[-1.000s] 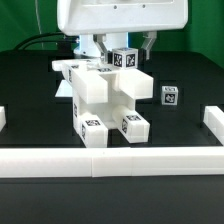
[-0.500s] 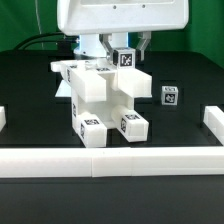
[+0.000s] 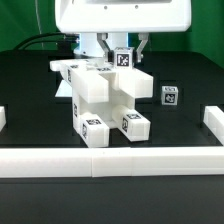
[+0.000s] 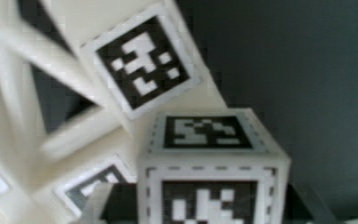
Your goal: Assemble chair
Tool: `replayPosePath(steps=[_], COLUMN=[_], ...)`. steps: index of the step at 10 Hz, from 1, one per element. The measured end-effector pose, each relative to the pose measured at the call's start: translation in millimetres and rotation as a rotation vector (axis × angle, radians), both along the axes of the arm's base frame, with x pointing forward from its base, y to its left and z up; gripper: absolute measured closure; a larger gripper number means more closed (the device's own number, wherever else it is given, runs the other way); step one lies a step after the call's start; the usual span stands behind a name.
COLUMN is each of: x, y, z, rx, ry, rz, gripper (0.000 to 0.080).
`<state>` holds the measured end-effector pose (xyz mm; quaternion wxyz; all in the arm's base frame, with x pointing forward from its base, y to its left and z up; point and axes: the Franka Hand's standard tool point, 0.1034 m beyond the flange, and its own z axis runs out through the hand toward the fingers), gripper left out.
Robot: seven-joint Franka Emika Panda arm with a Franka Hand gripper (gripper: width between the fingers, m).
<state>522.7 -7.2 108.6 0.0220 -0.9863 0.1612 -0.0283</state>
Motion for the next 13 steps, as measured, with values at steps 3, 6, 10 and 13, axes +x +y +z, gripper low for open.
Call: replayPosePath(steps=[3,6,10,13], x=[0.7,0.8,1.2,1.1], y=[9.8,11.3,13.8,14.2], z=[0.0,0.0,0.2,0.0], rx=[0.023,0.045,0.073,0.075], ry=[0.003,0.011,0.023,0.025], rz=[-0.234,-0.445,-0.711,-0.737], gripper=[0.0515,0.0515,0.0515,0.0351])
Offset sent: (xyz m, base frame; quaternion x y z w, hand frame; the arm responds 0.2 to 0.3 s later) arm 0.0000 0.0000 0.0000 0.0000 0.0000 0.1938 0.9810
